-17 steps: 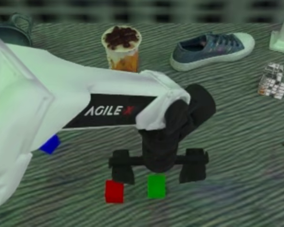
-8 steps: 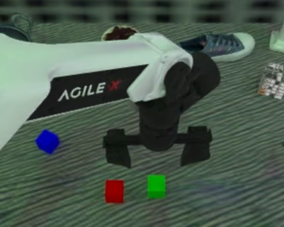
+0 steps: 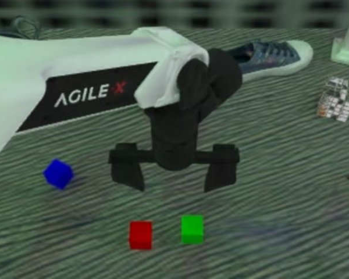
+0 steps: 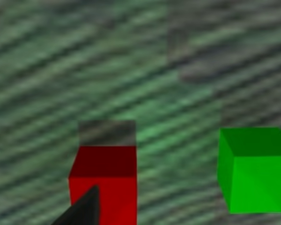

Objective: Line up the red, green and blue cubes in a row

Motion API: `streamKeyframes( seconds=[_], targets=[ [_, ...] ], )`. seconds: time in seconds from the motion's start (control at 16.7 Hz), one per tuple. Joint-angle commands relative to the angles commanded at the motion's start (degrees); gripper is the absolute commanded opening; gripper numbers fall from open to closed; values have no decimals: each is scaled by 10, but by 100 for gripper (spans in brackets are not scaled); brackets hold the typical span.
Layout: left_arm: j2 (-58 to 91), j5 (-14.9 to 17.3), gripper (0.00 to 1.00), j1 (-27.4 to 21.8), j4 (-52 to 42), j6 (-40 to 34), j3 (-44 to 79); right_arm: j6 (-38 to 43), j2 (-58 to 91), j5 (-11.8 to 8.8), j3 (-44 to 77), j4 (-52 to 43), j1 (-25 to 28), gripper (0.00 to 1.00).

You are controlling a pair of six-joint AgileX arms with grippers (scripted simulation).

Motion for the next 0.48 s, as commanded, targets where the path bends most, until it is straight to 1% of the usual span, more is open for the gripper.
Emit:
streamKeyframes(
  seconds=[0.18,0.48],
  targets=[
    [-4,1,100,65,7,119,-17,0,0,0,0,0,0,100],
    [-13,4,100,196,20,376,-58,0,0,0,0,0,0,100]
  ],
)
